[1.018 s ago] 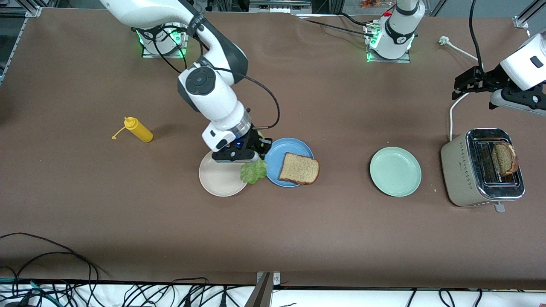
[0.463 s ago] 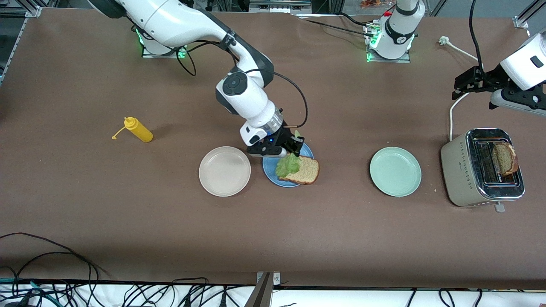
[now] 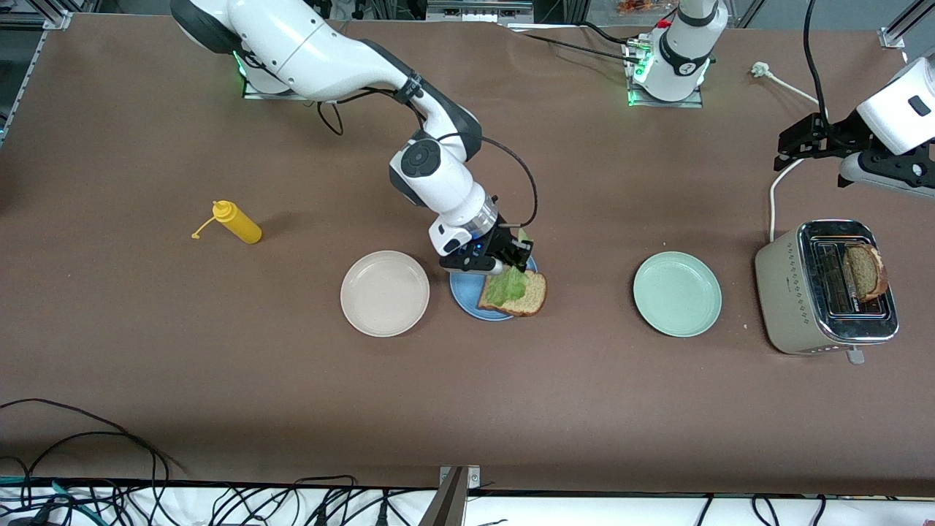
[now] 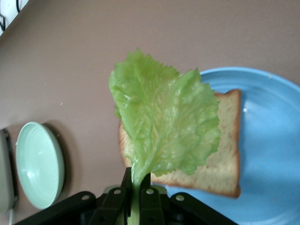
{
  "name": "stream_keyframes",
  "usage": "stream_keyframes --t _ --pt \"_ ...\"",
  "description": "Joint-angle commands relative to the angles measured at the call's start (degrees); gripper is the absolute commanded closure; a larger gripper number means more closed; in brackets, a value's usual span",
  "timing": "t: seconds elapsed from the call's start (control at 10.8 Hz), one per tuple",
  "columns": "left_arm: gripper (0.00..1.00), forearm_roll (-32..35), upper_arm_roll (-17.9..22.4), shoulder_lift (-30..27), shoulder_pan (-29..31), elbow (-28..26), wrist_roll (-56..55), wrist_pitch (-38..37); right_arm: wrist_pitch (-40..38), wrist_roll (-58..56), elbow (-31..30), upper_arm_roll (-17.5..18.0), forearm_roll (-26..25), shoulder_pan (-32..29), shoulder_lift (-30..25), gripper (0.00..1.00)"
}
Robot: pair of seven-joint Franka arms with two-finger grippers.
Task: Make sandwich in blue plate with both arms
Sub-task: 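Lower the lettuce onto the bread and open the right gripper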
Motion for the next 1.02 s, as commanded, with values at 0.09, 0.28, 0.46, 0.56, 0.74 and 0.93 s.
stream_keyframes --t 0.09,0.28,0.46,0.56,0.74,0.93 --pt "0.00 0.5 0.0 0.5 0.3 1.4 -0.5 -1.2 1.6 0.2 3.6 -2.1 -0.5 1.4 3.2 1.00" --pt "0.00 0.5 0.0 0.5 0.2 1.4 -0.5 -1.3 1.8 0.7 3.8 -2.0 -0.4 1.5 4.4 0.97" --pt "0.00 0.5 -0.1 0.5 0.2 1.4 -0.5 -1.2 1.8 0.8 3.8 -2.0 -0.1 1.7 4.4 0.65" --pt "0.00 0.5 -0.1 0.5 0.2 1.4 -0.5 -1.3 1.8 0.9 3.8 -2.0 -0.1 1.7 4.4 0.29" --pt "0.00 0.5 -0.1 0.5 0.2 1.4 -0.5 -1.2 1.8 1.0 3.8 -2.0 0.1 1.7 4.3 0.02" --pt "0.00 0.6 -0.1 0.5 0.2 1.4 -0.5 -1.2 1.8 1.4 3.9 -2.0 0.2 1.7 4.2 0.01"
